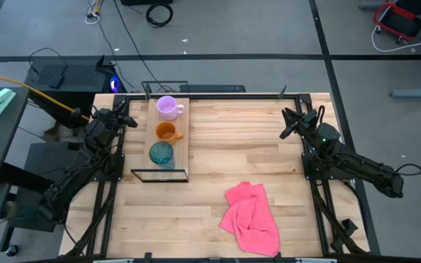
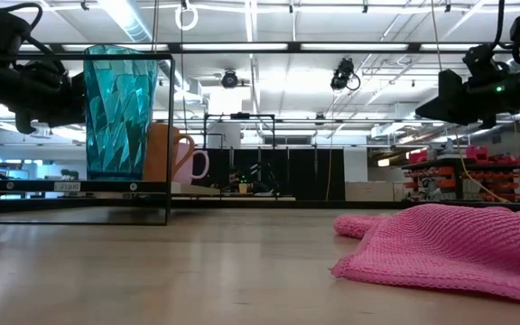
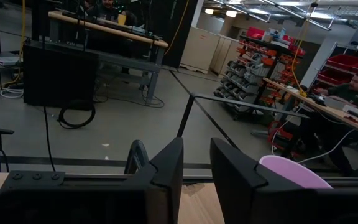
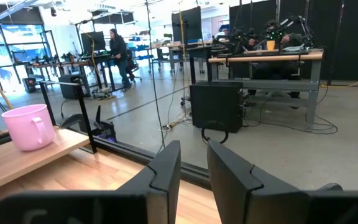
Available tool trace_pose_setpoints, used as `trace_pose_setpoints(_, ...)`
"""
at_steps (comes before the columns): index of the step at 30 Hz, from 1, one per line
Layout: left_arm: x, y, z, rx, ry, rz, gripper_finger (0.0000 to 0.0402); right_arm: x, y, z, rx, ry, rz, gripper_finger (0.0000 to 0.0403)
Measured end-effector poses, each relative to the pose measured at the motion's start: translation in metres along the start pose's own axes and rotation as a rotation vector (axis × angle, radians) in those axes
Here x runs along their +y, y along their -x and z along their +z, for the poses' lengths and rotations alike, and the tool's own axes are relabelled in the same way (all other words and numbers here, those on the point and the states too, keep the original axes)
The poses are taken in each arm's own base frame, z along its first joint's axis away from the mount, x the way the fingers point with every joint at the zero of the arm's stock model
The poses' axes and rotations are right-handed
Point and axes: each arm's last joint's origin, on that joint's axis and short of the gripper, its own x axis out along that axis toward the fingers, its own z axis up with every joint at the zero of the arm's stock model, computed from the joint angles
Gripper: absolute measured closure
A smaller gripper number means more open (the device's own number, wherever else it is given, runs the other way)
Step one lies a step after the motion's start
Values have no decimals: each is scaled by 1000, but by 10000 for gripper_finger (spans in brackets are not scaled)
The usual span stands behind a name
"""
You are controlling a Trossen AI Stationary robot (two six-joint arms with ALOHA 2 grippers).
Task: Stack small to large cups/mugs on shelf
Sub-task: Return to Home Position
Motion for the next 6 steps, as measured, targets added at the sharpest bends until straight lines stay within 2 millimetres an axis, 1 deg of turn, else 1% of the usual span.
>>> trace_pose_setpoints(6, 0, 0, 0, 0, 0, 0, 319, 0, 0, 0, 0, 0, 0, 315)
